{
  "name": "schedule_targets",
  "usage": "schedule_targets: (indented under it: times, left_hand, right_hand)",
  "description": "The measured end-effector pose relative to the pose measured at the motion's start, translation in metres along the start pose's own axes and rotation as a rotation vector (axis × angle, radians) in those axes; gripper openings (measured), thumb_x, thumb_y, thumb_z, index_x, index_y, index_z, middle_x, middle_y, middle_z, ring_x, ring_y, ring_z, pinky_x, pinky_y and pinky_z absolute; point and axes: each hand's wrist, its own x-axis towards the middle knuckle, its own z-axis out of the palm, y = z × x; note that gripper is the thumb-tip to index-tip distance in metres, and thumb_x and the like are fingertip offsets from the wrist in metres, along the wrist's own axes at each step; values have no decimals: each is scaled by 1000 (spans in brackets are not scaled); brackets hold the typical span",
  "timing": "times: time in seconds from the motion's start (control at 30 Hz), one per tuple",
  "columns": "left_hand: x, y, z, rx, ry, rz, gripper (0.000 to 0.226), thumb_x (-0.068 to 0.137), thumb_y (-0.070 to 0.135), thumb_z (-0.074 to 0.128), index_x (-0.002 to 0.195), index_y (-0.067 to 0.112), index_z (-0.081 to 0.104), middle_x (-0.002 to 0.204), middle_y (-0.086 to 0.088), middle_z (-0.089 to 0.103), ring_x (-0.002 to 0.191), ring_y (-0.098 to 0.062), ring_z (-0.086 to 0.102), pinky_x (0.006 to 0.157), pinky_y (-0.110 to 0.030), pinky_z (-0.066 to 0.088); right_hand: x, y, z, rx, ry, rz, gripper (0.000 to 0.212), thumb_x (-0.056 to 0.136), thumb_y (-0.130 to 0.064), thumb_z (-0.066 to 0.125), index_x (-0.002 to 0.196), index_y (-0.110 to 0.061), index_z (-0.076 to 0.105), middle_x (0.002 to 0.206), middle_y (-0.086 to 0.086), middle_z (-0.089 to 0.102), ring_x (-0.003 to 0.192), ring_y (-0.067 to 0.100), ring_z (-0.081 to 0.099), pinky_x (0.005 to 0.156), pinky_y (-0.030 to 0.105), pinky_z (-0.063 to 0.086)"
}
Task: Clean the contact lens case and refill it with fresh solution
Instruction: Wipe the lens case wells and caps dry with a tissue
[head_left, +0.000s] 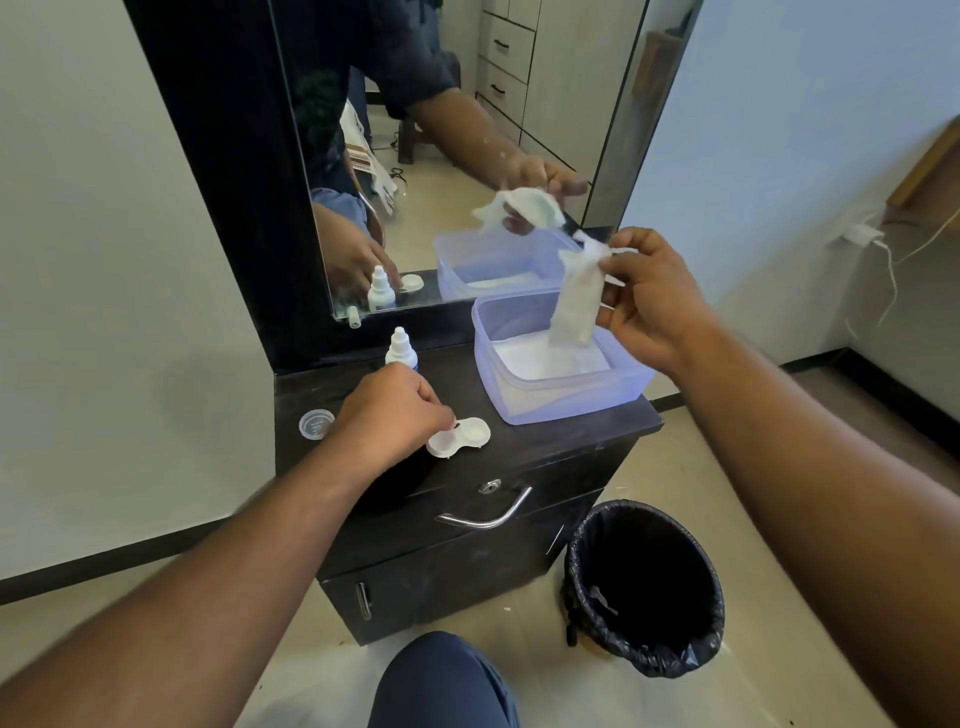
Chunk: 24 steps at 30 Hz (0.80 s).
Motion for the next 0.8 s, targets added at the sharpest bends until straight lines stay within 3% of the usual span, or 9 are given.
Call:
schedule_targets:
  times: [0.1,0.17,0.2,0.3,0.4,0.5,0.6,0.7,0.8]
  left_hand:
    - [4,9,-4,66,-54,4,5,73,23,71,69,22,73,68,1,64,67,-19,60,57,-27,46]
    - [6,14,-5,110,-62,5,2,70,23,72,70,20,73,73,-2,68,74,-22,65,62,-30,52]
    - [7,16,-5,129,-73,2,3,68,22,73,70,19,73,74,-4,69,75,-24,66,64,-32,53]
    - [5,20,-3,186,-132,-21,9,69,20,73,75,12,73,74,-11,71,67,-26,63,61,-31,50]
    - [-1,20,-2,164,-199,-52,16,75,18,72,83,4,73,68,-14,63,59,-25,52,55,-27,41]
    - [-12,14,-5,-27,-221,-93,14,80,14,70,84,0,70,73,-14,65,60,-21,52,47,-23,39]
    - [-28,2,-10,-349,-206,-118,11,83,9,68,84,-2,68,73,-14,65,57,-17,57,43,-24,46]
    - [-61,-14,-15,-703,-141,-152,8,87,6,63,81,1,65,69,-13,64,49,-13,56,43,-23,50]
    - [-103,-40,-16,-943,-92,-217,10,89,6,60,80,4,64,66,-10,65,49,-12,57,45,-23,53]
  right_hand:
    - [-14,-2,6,296,16,66,11,90,-9,54,94,-18,57,91,10,64,70,24,67,70,40,57]
    - [-23,-1,15,401,38,116,22,85,-23,68,104,-14,60,86,8,67,72,23,69,72,41,58]
    - [-29,1,20,408,41,126,28,82,-25,72,105,-13,61,85,9,67,72,23,69,71,39,58]
    - [-42,5,31,294,16,83,15,84,-11,71,82,-15,56,84,7,61,53,12,57,48,24,49]
    - [-54,7,35,190,-17,53,18,84,-3,68,86,-18,57,86,6,60,47,10,55,43,22,43]
    - [-69,7,39,126,-32,37,23,82,-1,69,97,-16,61,90,7,65,55,13,60,42,22,43]
    - [-86,11,43,54,-47,42,23,80,-3,71,98,-15,66,94,7,68,69,17,60,44,22,44]
    - [-109,17,49,50,-72,46,15,81,-1,69,92,-11,70,82,5,71,67,14,63,45,17,46]
    - [-137,41,60,7,-164,65,15,79,-2,70,86,-13,76,81,7,75,72,17,68,61,26,55]
